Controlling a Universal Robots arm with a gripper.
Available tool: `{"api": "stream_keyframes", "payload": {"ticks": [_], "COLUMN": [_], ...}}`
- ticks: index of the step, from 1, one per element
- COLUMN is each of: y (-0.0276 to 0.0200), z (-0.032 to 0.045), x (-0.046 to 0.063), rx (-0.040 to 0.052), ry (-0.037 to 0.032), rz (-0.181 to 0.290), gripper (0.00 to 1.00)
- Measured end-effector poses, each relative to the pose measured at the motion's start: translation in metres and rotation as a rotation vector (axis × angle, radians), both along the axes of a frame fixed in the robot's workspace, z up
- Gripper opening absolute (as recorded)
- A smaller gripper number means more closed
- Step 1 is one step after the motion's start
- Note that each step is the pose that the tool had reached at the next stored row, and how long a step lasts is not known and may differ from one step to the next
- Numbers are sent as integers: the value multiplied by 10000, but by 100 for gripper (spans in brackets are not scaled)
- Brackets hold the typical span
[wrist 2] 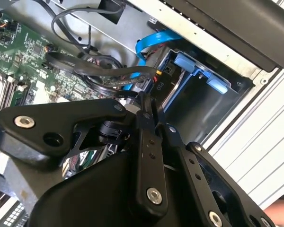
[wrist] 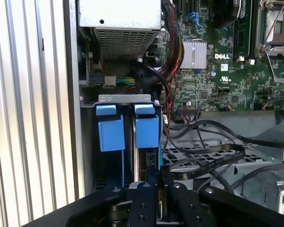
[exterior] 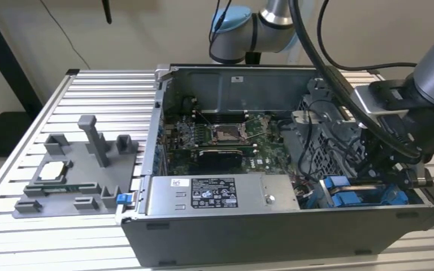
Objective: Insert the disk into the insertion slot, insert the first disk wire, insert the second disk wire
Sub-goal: 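Insert the second disk wire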
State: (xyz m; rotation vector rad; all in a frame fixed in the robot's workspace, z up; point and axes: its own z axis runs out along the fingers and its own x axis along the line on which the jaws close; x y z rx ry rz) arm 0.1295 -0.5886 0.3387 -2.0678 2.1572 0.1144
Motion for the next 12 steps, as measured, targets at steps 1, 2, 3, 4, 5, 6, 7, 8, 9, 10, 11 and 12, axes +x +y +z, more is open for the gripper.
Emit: {"api": "stream_keyframes", "payload": {"ticks": [1, 2, 3, 4, 5, 6, 7, 8, 9, 10, 11, 12], "y": [0, 0, 0, 0, 0, 0, 1, 0, 0, 0, 0, 0], "z": [-13, -29, -40, -45, -47, -49, -45, -19, 28, 60, 85, 109], "x": [0, 0, 0, 0, 0, 0, 0, 0, 0, 0, 0, 0], "rx": [-3, -9, -16, -13, -9, 9, 41, 45, 23, 22, 25, 19], "ry": [-7, -15, -21, -23, -24, -25, -26, -22, -20, -19, -18, -18], "rz": [0, 1, 0, 0, 0, 0, 0, 1, 1, 1, 0, 0], "gripper": [0, 0, 0, 0, 0, 0, 100, 100, 100, 100, 100, 100]}}
